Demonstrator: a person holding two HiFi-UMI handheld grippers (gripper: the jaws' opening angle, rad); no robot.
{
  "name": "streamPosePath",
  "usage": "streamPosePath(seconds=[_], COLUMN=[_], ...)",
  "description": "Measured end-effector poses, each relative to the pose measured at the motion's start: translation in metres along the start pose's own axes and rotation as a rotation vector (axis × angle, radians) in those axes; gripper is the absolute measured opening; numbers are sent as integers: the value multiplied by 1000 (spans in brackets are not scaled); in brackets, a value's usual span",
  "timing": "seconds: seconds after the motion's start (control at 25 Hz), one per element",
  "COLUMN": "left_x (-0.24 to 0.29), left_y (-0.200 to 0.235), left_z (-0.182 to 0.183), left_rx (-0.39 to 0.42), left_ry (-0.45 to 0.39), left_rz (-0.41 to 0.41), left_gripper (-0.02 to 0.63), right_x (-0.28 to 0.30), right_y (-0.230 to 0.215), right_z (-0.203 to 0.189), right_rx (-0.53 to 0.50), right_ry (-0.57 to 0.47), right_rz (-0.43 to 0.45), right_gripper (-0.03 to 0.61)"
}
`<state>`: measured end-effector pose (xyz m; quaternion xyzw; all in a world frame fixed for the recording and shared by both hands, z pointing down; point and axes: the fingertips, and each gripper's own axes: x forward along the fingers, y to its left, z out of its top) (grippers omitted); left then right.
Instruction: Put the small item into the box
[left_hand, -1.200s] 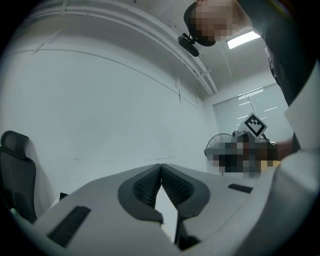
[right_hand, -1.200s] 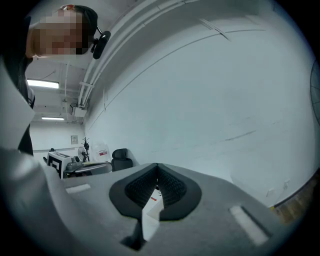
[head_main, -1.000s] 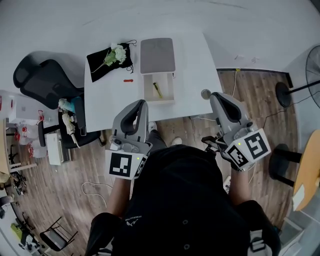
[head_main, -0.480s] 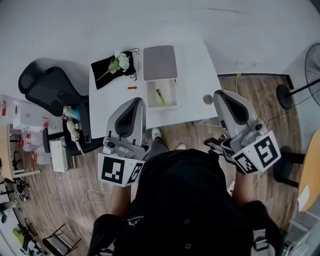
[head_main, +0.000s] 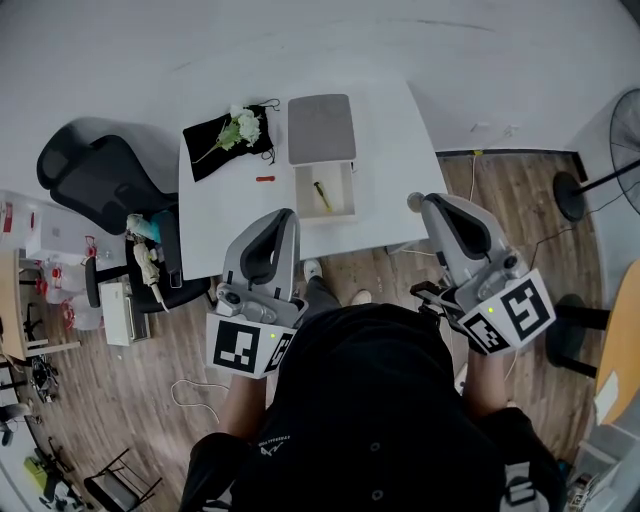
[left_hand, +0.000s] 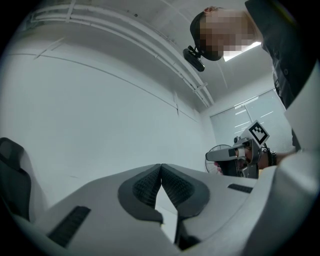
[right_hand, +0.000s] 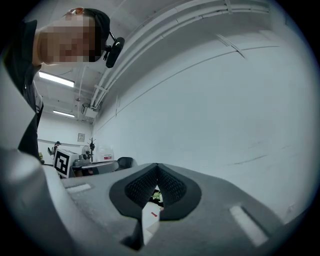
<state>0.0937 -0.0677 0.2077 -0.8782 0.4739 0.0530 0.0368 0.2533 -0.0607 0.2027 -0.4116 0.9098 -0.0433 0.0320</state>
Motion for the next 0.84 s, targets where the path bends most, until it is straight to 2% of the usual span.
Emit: streamPosePath(seconds=[0.56, 0.84], left_x=[-13, -10], left_y=[8, 14], left_z=[-17, -16], left_rx=[-23, -28], left_ry=[38, 30], left_rz=[41, 50], left_gripper=[5, 5], right_x=[8, 13], right_y=[1, -4], right_z=[-15, -13], right_rx=[24, 28], right_ry=[32, 31], right_rz=[14, 4], right_gripper=[5, 5])
